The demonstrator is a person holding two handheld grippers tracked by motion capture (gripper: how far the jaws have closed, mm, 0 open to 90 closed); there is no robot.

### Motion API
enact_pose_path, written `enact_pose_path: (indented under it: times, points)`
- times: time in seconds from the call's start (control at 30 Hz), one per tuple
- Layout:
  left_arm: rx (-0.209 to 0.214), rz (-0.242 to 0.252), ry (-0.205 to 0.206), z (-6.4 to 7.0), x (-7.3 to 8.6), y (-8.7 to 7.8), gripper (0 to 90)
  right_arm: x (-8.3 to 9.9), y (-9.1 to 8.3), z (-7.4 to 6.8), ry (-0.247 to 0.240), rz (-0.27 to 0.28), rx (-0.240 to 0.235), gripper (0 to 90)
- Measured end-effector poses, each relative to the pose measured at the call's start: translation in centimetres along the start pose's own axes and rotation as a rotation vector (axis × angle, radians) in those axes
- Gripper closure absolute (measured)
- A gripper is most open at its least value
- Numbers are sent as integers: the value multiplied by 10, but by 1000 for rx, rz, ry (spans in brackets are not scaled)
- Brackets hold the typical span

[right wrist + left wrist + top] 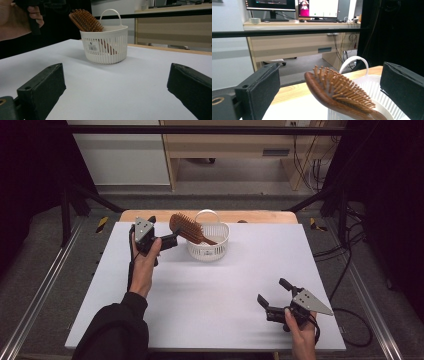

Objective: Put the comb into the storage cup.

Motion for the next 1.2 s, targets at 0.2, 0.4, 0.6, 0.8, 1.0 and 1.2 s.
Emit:
enact_pose_path:
  times: [0.2,0.4,0.6,0.8,1.0,1.2]
  points:
    - [6,-2,-4,8,0,-5,21,0,1,-1,-3,4,-2,17]
    - [18,-12,33,14,0,-11,22,0,1,-1,-5,0,-3,17]
    - [45,-14,-1,22,1,-16,21,1,1,-2,-8,-4,-6,17]
    - [49,-20,-46,26,5,-25,20,1,3,-3,-11,-6,-4,17]
    - [39,-20,-43,28,-2,-40,20,-3,3,-4,-16,7,-4,17]
    - [39,-39,-37,31,-6,-52,17,-1,3,-6,-20,-1,-6,17]
Point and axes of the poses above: each handheld gripper's, and its own axes: y roughly forward along the jaws, x roughly out of its underside, z roughly to its right, the point moved 8 cm from there along y, roughly forward along the jaws, and after that the axes turned 3 degrees about -y, right-handed, at the moved point
